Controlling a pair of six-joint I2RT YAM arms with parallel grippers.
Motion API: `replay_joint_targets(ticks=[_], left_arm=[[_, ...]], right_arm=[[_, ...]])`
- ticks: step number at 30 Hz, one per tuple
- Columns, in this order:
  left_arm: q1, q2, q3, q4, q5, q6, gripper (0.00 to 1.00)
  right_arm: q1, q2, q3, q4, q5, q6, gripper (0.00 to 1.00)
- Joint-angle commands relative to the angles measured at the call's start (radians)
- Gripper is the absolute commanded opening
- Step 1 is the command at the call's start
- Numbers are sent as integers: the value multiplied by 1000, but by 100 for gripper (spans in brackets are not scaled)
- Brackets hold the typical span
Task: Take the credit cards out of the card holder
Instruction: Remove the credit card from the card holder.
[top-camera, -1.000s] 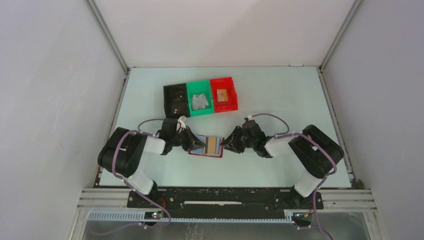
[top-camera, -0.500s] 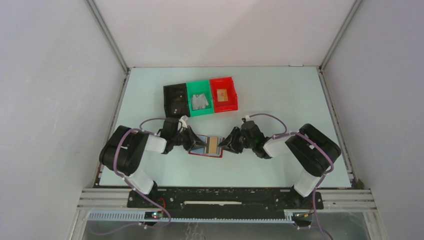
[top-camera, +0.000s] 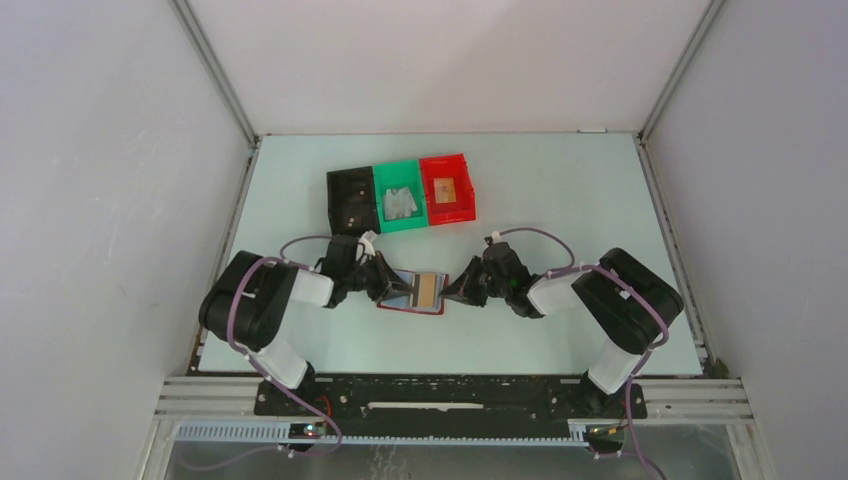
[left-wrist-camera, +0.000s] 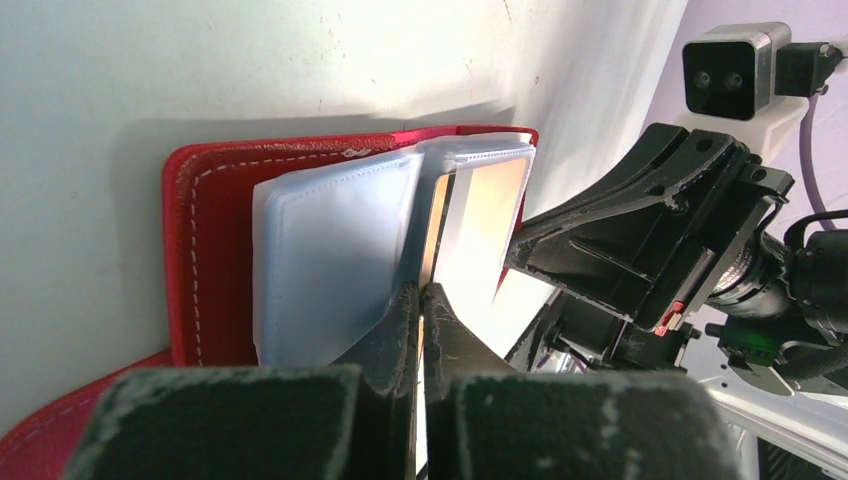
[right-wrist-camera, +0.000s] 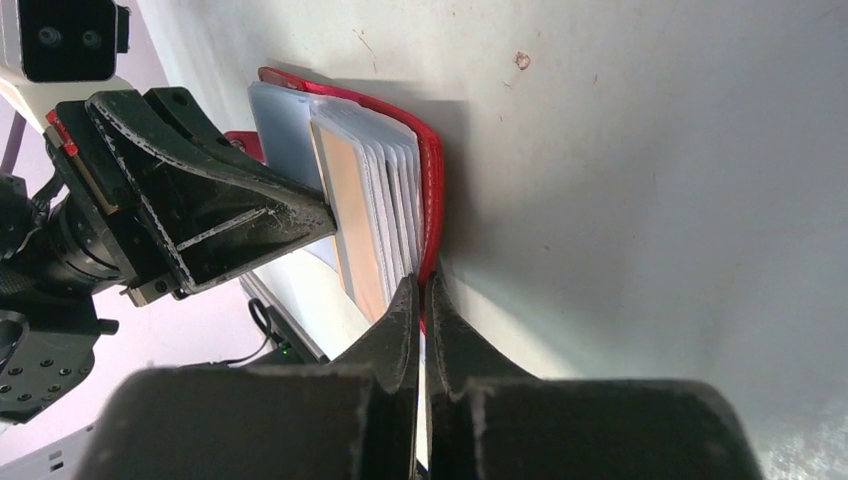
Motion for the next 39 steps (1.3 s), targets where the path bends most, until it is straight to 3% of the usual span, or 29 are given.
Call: replay_joint_targets(ticks=[1, 12, 39], left_arm=[[-25, -19, 8, -68, -43, 49, 0], [-25, -31, 0, -67, -36, 52, 0], [-25, -93, -7, -47, -4, 50, 0]], right_arm=[[8, -39, -14, -81, 71, -1, 0], [-52, -61, -114, -145, 136, 28, 0], [-122, -42, -183, -85, 109, 26, 0]])
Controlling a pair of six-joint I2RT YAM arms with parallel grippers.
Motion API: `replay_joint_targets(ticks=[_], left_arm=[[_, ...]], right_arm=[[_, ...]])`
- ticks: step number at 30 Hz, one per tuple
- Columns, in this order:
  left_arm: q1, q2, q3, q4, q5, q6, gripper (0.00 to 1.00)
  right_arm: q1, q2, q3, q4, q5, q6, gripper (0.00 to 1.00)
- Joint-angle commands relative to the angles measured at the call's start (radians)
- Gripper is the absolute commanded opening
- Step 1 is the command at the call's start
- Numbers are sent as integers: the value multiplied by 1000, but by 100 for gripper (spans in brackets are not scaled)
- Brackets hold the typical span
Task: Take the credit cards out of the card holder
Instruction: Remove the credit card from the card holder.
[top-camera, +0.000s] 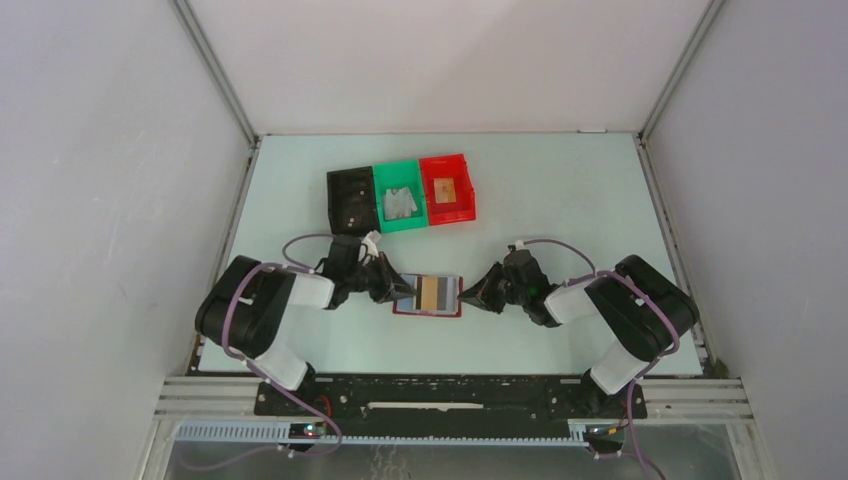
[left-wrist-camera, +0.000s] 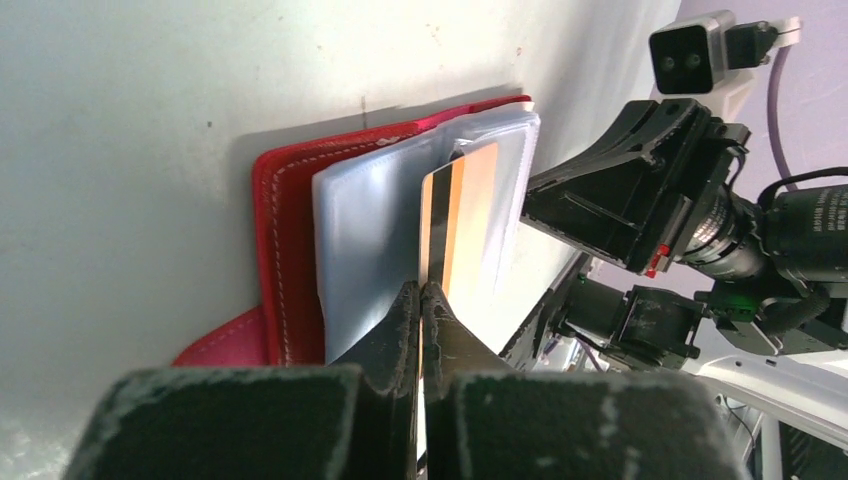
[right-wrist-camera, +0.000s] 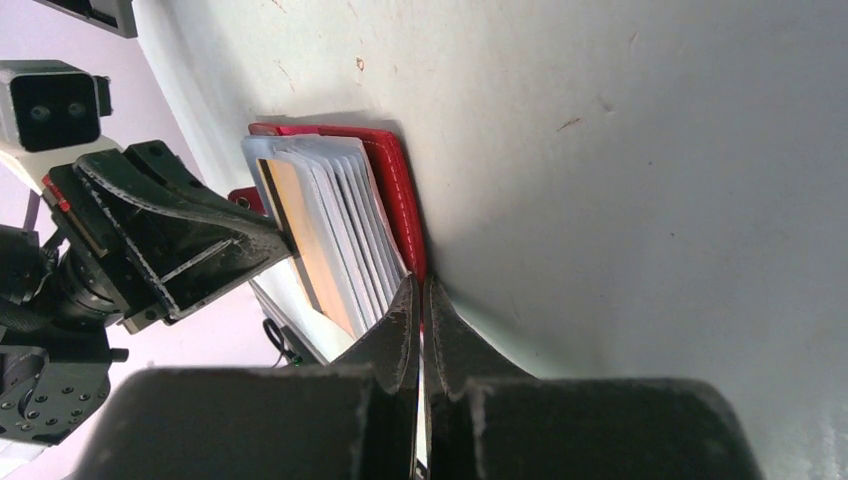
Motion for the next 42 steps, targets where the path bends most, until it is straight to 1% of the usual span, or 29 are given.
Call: replay_joint_targets(ticks=[1, 6, 15, 23, 26, 32, 37, 38, 39, 40, 42], left_arm=[[3, -75, -2, -35, -10, 38, 0], [3, -133, 28, -119, -31, 67, 0], [3, -176, 98, -305, -63, 139, 0], [3, -229, 137, -379, -76, 169, 0], [2, -246, 161, -438, -85, 185, 0], [2, -261, 203, -505, -100, 206, 0], [2, -287, 282, -626, -149, 250, 0], [2, -291, 308, -654, -163, 259, 0], [2, -292, 330, -677, -175, 265, 0], [2, -290, 364, -702, -182, 269, 0], [1, -280, 423, -744, -199, 280, 0]], right_arm=[[-20, 32, -39, -121, 104, -29, 0], [-20, 29, -40, -121, 103, -29, 0], [-20, 29, -40, -124, 104, -26, 0], [-20, 28, -40, -121, 101, -26, 0], [-19, 27, -40, -119, 97, -27, 0], [-19, 44, -40, -91, 69, -25, 0], [-19, 30, -40, -99, 72, -24, 0], [-19, 20, -40, -109, 81, -22, 8], [-20, 8, -40, -123, 89, -24, 22], [-18, -6, -40, -140, 98, -28, 34], [-20, -48, -40, -174, 115, -37, 49]])
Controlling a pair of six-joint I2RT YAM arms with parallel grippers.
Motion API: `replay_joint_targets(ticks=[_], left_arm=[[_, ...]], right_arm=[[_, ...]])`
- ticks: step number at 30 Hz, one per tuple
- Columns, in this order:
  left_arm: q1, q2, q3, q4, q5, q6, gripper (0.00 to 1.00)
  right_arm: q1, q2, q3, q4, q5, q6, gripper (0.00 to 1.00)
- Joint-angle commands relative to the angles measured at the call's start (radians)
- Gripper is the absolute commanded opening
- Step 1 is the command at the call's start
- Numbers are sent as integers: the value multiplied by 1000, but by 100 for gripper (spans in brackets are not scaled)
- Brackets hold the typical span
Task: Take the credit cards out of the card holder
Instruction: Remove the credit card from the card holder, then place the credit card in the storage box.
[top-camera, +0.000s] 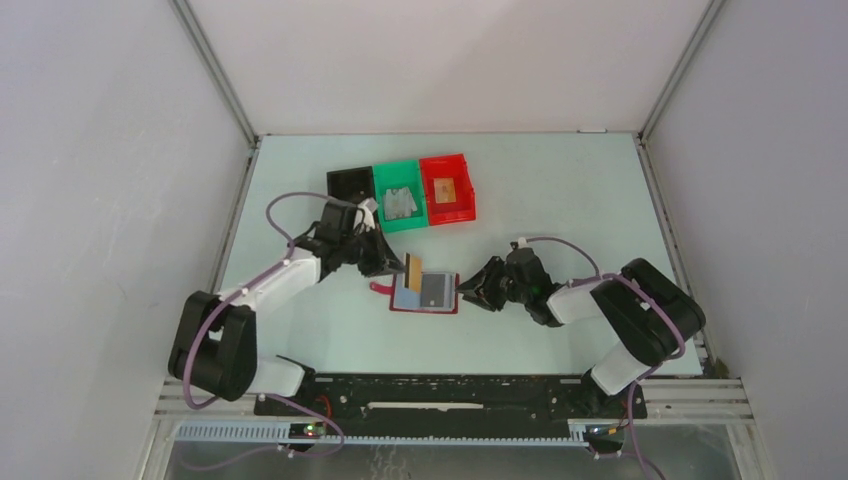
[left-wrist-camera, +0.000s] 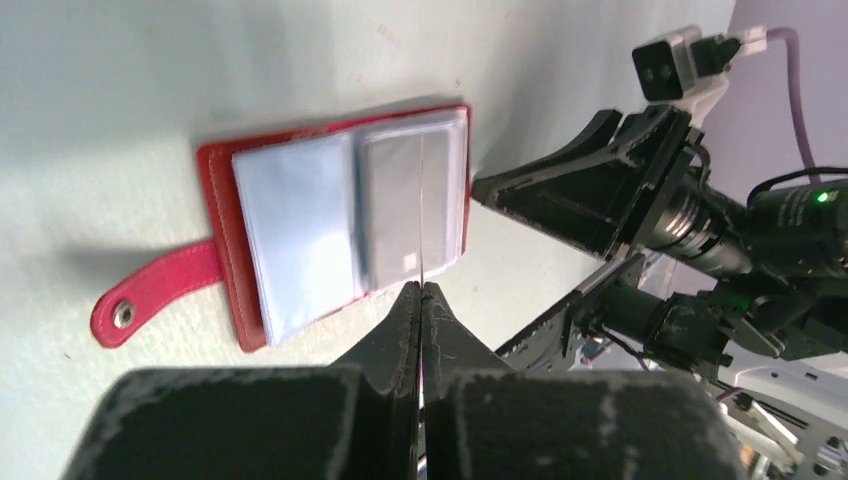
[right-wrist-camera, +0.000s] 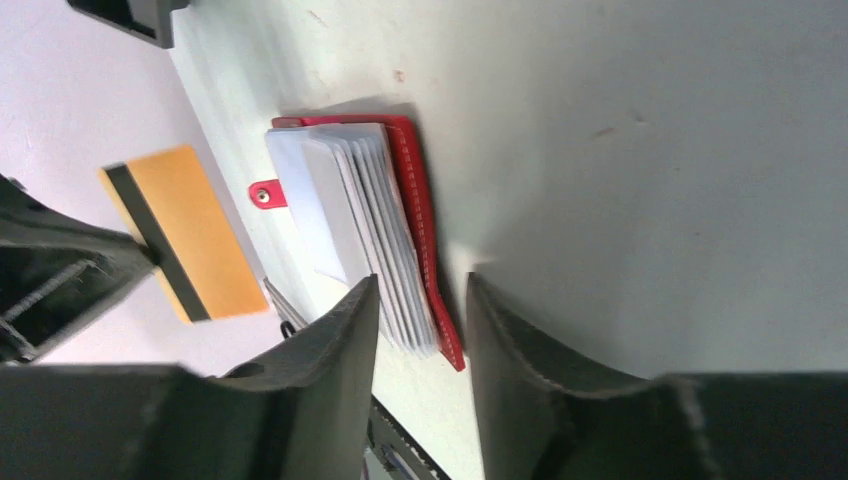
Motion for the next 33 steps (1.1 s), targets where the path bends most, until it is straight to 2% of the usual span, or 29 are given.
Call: replay_joint_targets(ticks=[1, 5, 18, 23, 30, 33], left_arm=[[-1, -21, 165, -123, -62, 63, 0], [-15, 44, 306, -197, -104, 96, 0], [-58, 372, 857, -438, -295, 167, 0], [-84, 560, 1128, -515, -338, 168, 0], [-114, 846, 1619, -659, -482, 165, 0], [-131, 937, 1735, -680, -542, 158, 0]], right_arm=[[-11, -55, -35, -208, 129, -54, 54], [-19, -150, -35, -294, 176, -71, 57], [-65, -456, -35, -572, 280, -144, 58], [-72, -535, -35, -664, 284, -157, 58], [-73, -624, -44, -762, 313, -158, 58], [-73, -663, -64, -787, 317, -145, 58]])
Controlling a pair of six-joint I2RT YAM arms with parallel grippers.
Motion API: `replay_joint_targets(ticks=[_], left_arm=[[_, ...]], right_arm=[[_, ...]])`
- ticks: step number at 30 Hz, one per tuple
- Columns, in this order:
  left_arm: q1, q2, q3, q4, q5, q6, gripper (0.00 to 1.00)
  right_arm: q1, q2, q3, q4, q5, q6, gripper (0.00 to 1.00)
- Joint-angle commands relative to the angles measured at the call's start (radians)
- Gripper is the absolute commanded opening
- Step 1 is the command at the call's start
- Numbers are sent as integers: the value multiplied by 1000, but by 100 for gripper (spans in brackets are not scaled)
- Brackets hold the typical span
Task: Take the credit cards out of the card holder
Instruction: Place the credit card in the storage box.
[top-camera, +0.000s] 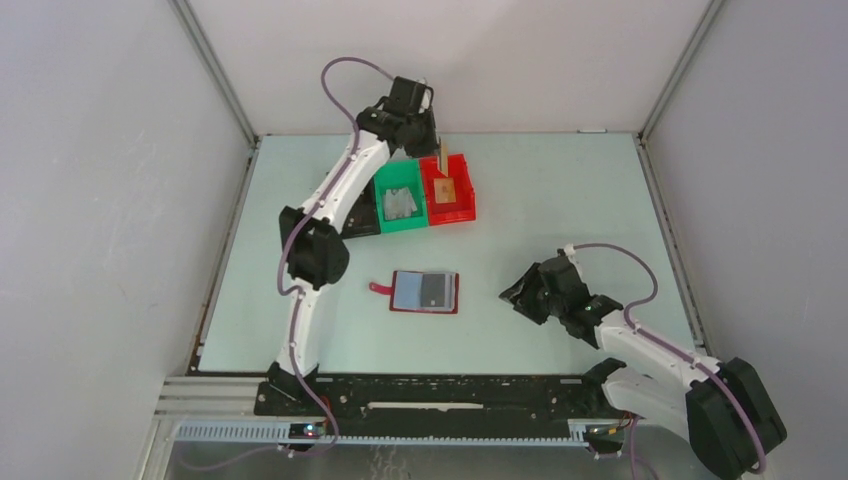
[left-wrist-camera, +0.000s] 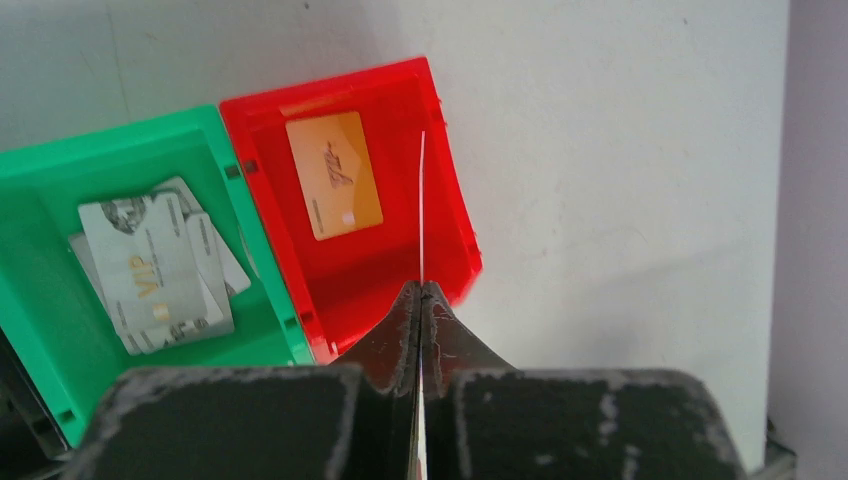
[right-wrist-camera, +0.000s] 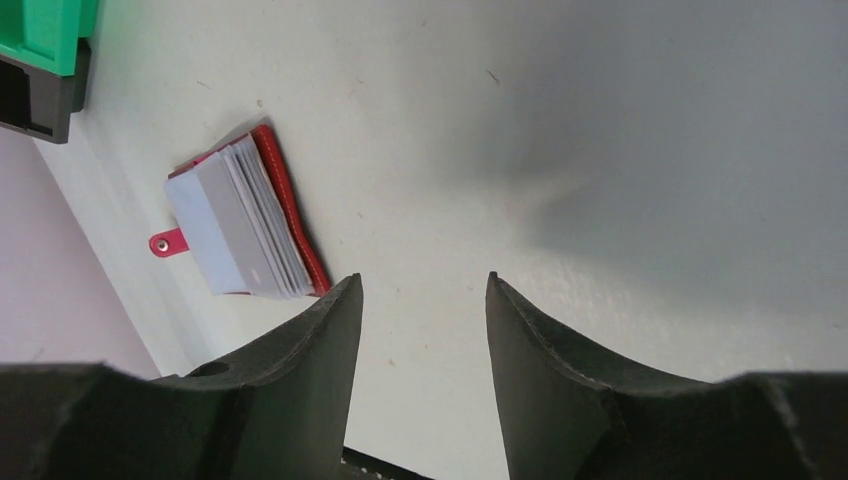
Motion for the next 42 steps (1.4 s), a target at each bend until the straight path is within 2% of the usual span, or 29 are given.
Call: replay_joint_targets(ticks=[1, 6, 19, 25, 30, 32, 39, 42], left_arm=[[-27, 96, 173, -76, -144, 6, 0], [-56, 143, 146, -69, -269, 24, 0], [-100, 262, 154, -48, -482, 30, 0], [-116, 316, 179, -43, -544, 48, 0], [-128, 339, 183, -35, -525, 47, 0], [-134, 339, 183, -24, -503, 48, 3], [-160, 330, 186, 15, -408, 39, 24], [-169, 312, 188, 29, -362, 26, 28]], right_arm=[[-7, -59, -31, -68, 34, 0, 58], [-11, -78, -58, -81, 28, 11, 58], [-16, -45, -68, -55, 13, 7, 58], [-19, -46, -77, -54, 13, 9, 58], [-19, -47, -79, -54, -14, 11, 58], [-19, -51, -83, -55, -15, 12, 58], [-21, -73, -92, -65, -14, 19, 58], [-21, -95, -94, -83, -10, 21, 58]])
